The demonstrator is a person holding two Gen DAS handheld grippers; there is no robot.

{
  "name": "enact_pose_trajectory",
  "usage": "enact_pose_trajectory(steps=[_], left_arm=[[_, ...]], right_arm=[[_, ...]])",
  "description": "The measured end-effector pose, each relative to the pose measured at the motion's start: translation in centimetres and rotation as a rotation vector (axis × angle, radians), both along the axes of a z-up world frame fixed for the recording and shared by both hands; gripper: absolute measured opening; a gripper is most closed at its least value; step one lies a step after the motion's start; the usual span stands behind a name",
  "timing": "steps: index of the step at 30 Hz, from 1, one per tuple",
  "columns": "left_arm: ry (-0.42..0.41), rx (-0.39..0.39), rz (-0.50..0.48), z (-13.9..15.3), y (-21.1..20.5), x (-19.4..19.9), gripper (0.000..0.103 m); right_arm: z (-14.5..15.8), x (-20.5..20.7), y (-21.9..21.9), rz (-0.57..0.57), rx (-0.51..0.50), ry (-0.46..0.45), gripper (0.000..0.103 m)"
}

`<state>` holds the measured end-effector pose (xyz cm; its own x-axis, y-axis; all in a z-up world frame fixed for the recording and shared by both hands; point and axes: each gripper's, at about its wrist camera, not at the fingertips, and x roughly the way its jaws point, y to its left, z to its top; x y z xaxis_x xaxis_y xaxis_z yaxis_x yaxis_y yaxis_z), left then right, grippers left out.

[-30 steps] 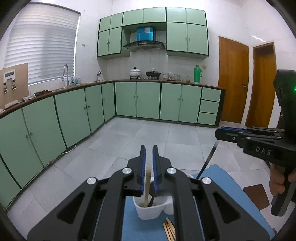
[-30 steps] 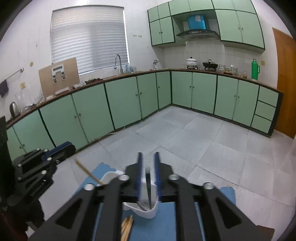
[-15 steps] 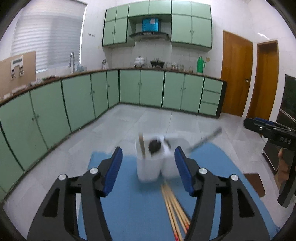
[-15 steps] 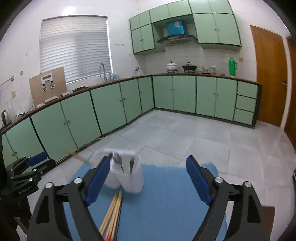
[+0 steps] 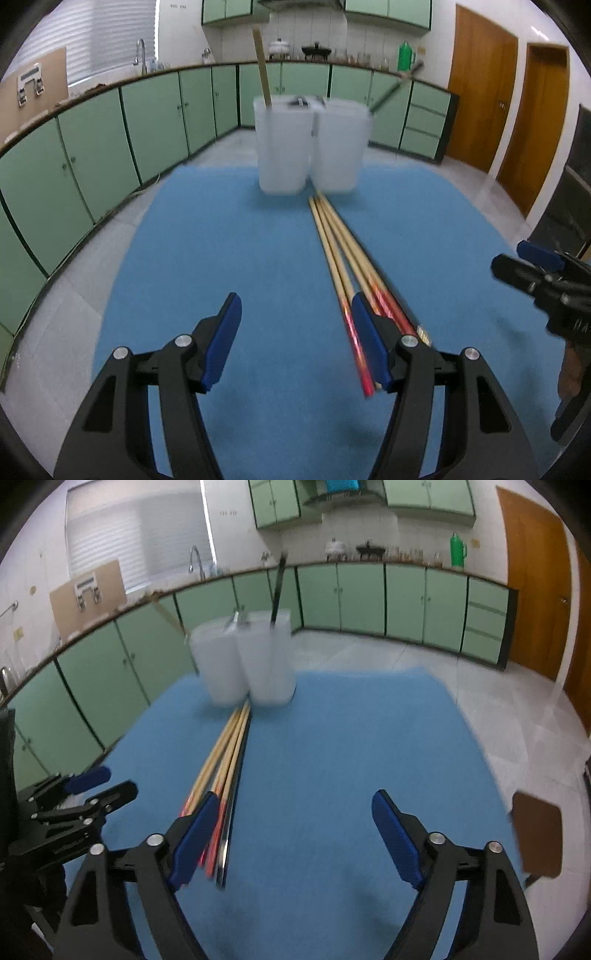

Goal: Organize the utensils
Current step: 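Open both tools and withdraw them back toward the remaining chopsticks, then grasp another black chopstick with the right tool while the left tool grasps a red-patterned chopstick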

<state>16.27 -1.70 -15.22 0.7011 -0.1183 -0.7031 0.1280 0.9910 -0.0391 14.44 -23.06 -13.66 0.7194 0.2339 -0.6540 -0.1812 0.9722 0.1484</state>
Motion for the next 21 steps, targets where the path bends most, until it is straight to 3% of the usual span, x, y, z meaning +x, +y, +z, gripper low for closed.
enact_pose_trajectory(steps=[6,14,21], left_arm=[[0.055,0.012,-0.001,-2.5,0.1,-1.2,0.061],[0.083,0.021,0.006,-3.1,0.2,-1.3,0.062],[0.096,0.015,-0.008,-3.4,-0.1,-1.5,0.063]], right_arm=[[-2.8,-1.6,1.3,0.036,-0.013,0.065,0.071],[-4.5,-2.6,3.2,0.117,-0.057,0.121,0.056],[-4.8,-2.4,4.1,0.112,-0.131,0.117,0.045]])
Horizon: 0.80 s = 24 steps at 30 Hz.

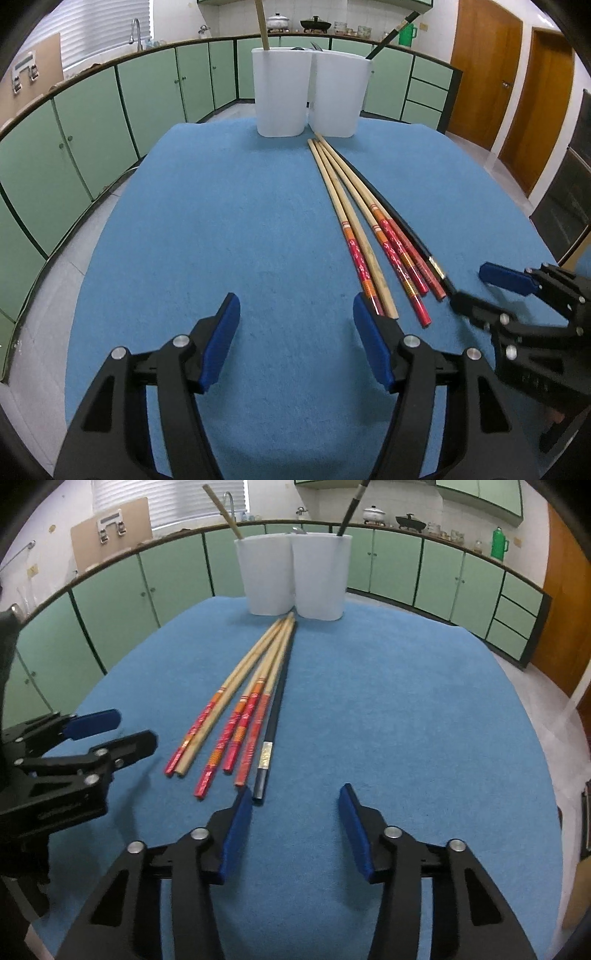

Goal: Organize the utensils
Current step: 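Grasp another black chopstick with the right tool while the left tool grasps a red-patterned chopstick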

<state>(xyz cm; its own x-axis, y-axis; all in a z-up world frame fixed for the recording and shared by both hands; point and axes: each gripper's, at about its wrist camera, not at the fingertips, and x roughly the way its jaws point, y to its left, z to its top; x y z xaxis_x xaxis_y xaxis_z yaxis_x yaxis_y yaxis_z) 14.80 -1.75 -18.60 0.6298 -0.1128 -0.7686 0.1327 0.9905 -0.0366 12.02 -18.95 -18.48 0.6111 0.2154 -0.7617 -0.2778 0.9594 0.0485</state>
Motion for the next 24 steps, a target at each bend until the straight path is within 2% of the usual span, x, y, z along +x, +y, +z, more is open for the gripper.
enact_pose_trajectory(steps=[4,7,10,12,13,18,24], left_arm=[[-0.005,0.000,-0.022,0.2,-0.3,-0.3,0.066],[-0.004,-0.015,-0.043,0.4,-0.7,-0.6,0.067],[0.007,-0.021,-0.059,0.2,-1.2,-0.7,0.067],[0.017,-0.024,-0.068,-0.1,-1.5,-0.8,0.067],[0.025,-0.021,-0.073,-0.3,-1.7,-0.8,0.067],[0.040,0.022,-0.064,-0.9,-2.1,-0.5,0.067],[0.041,0.027,0.012,-0.7,-0.6,0.0,0.063]], right_arm=[[0.2,0.0,-0.6,-0.023,-0.001,-0.002,0.045],[0.2,0.0,-0.2,0.008,0.022,0.002,0.043],[0.0,0.5,0.5,0.029,0.021,0.005,0.027],[0.0,0.9,0.5,0.042,0.045,0.015,0.009],[-0.1,1.0,0.4,0.047,0.059,0.021,0.007],[-0.2,0.9,-0.3,0.036,0.082,0.024,0.007],[-0.1,0.6,-1.0,0.017,0.072,0.017,0.007]])
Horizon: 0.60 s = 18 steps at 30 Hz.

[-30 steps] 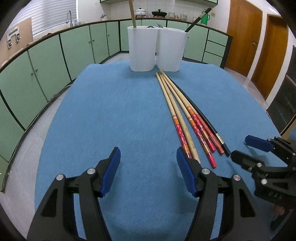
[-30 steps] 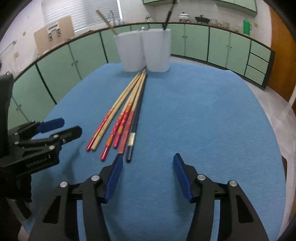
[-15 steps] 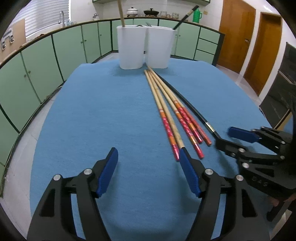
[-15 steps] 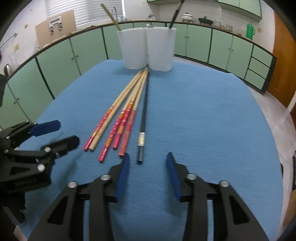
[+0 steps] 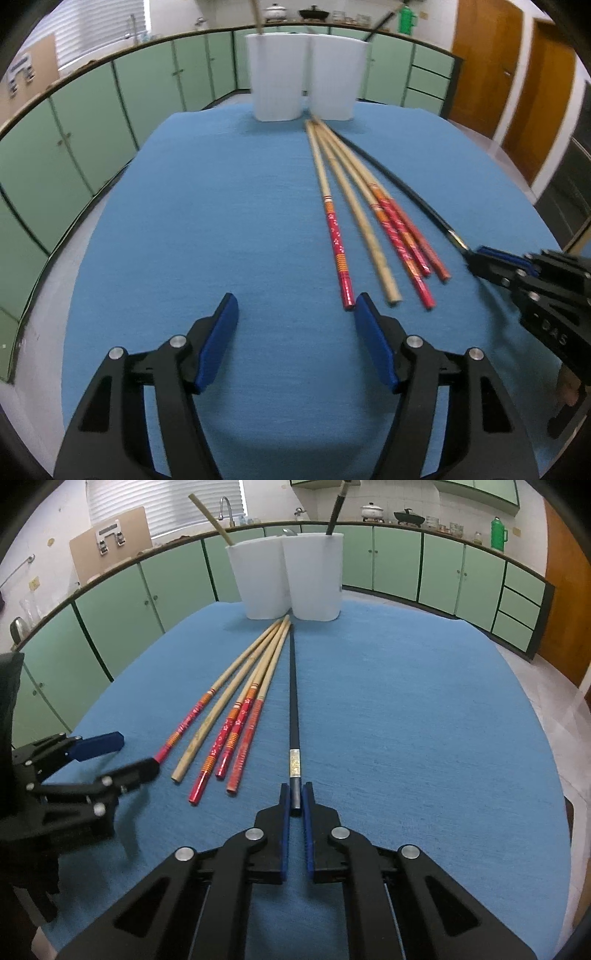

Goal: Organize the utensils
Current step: 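Grasp another black chopstick with the right tool while the left tool grasps a red-patterned chopstick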

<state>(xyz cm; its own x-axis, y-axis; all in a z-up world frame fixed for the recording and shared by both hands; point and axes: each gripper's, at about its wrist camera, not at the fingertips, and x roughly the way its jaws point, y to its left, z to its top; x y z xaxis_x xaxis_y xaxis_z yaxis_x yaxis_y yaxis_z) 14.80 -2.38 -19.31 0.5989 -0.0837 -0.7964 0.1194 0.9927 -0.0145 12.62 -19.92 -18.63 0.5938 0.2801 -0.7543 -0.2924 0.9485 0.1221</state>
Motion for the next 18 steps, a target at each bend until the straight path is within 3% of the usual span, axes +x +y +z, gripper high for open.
enact_pose_trajectory(steps=[6,9,16,18], left_arm=[[0.000,0.000,-0.003,0.0,-0.1,0.3,0.057],[-0.005,-0.004,-0.009,0.1,-0.5,0.5,0.048],[-0.012,-0.052,-0.043,-0.1,-1.5,0.5,0.006],[-0.014,-0.046,-0.040,-0.1,-1.7,0.5,0.006]], right_arm=[[0.0,0.0,0.0,0.004,0.007,0.002,0.008],[-0.1,0.2,0.0,0.011,0.014,0.005,0.009],[-0.2,0.4,-0.2,0.011,0.036,0.012,0.007],[-0.1,0.3,-0.1,0.007,0.041,0.013,0.007]])
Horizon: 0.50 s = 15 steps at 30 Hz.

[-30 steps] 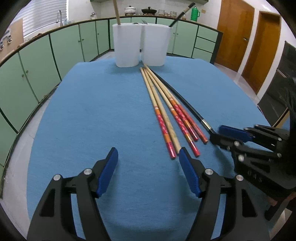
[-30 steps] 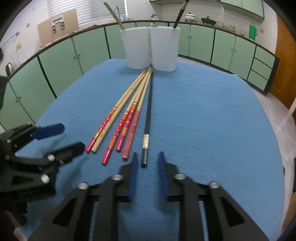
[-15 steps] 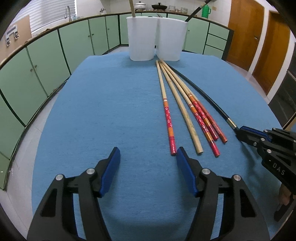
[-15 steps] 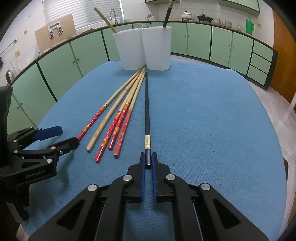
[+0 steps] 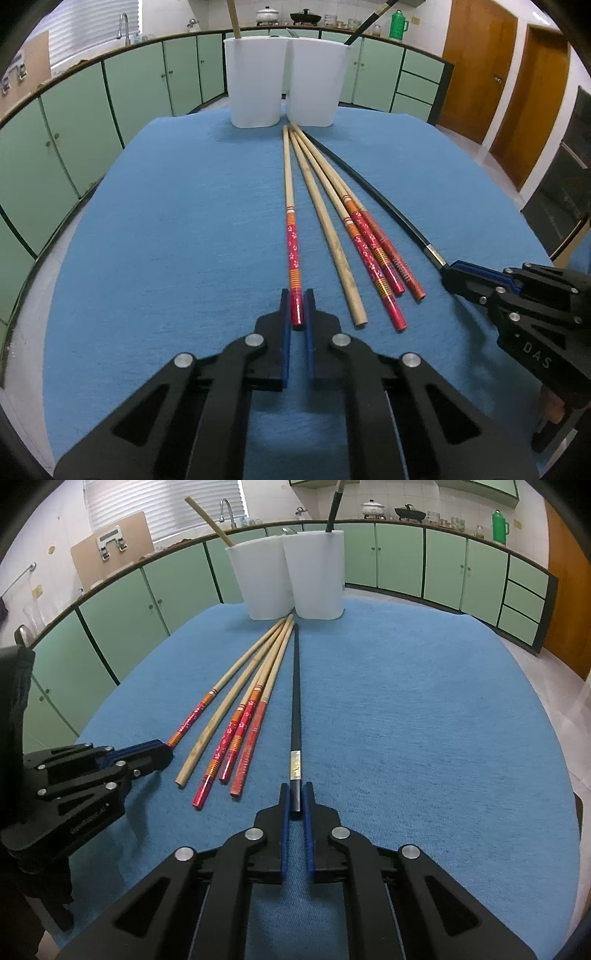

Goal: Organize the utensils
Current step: 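Grasp another black chopstick with the right tool while the left tool grasps a red-patterned chopstick, then lift both chopsticks and insert them upright into the white holder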

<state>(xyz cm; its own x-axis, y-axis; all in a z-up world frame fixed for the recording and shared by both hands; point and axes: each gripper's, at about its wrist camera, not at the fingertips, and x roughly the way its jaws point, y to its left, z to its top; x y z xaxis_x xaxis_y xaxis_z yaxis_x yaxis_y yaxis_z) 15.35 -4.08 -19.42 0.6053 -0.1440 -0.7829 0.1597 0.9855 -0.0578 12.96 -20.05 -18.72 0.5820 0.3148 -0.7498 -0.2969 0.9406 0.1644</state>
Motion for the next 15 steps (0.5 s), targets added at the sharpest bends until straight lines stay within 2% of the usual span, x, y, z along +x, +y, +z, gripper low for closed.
enact_pose_trajectory(steps=[4,7,15], left_arm=[[-0.004,-0.007,-0.005,0.4,0.3,-0.2,0.005],[-0.036,0.001,-0.005,1.7,0.8,-0.7,0.005],[-0.156,-0.006,-0.003,7.6,2.3,-2.3,0.005]], right_arm=[[0.5,-0.2,-0.1,-0.007,0.006,-0.007,0.006],[1.9,-0.5,-0.5,-0.004,0.001,-0.037,0.006],[7.2,-0.7,-1.9,-0.018,0.011,-0.148,0.006]])
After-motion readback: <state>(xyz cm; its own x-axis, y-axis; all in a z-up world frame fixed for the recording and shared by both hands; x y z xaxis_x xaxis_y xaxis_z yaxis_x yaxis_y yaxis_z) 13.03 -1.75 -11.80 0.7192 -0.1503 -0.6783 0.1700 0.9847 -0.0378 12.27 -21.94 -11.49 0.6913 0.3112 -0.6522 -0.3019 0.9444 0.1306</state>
